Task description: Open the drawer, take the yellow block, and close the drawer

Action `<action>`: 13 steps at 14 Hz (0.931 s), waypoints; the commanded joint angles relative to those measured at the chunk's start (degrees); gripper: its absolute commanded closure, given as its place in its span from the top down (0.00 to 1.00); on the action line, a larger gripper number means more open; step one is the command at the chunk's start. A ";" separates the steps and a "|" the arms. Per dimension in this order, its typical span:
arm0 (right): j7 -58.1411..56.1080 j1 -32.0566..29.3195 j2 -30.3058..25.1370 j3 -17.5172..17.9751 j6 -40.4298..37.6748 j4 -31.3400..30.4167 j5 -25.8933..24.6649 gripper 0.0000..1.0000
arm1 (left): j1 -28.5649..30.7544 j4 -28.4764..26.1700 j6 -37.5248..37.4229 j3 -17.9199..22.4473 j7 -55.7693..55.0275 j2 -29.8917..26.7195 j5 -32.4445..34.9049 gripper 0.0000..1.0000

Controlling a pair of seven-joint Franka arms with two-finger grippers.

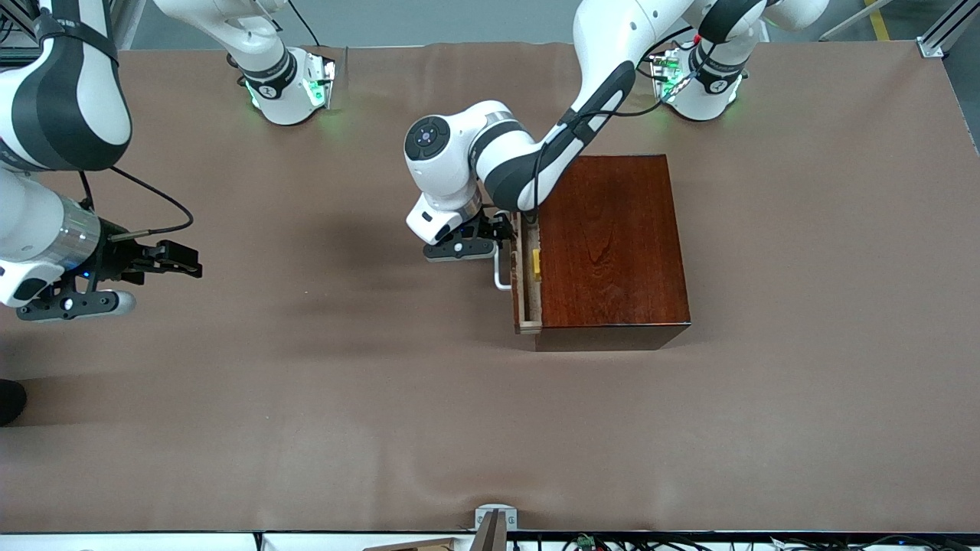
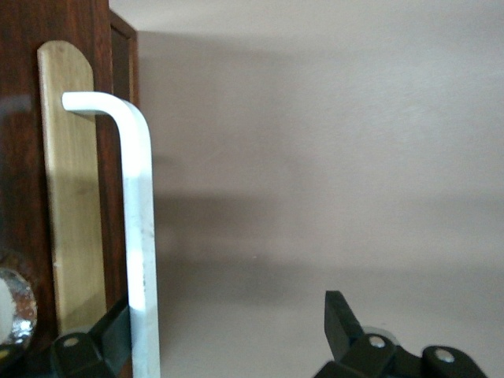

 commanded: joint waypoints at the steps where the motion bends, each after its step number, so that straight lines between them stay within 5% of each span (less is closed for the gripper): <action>1: -0.33 -0.13 0.31 0.32 -0.85 -0.01 3.07 1.00 | -0.52 1.24 3.80 -0.30 -1.12 0.70 -1.58 1.00; 5: 0.37 -1.09 0.13 0.32 -1.03 -1.42 11.86 1.00 | -0.52 1.24 6.79 -0.39 -1.03 1.40 -2.55 1.00; 13: -0.51 2.60 -0.22 0.49 0.38 -1.60 12.41 1.00 | -0.52 1.50 13.21 -0.66 -0.68 1.93 -5.36 1.00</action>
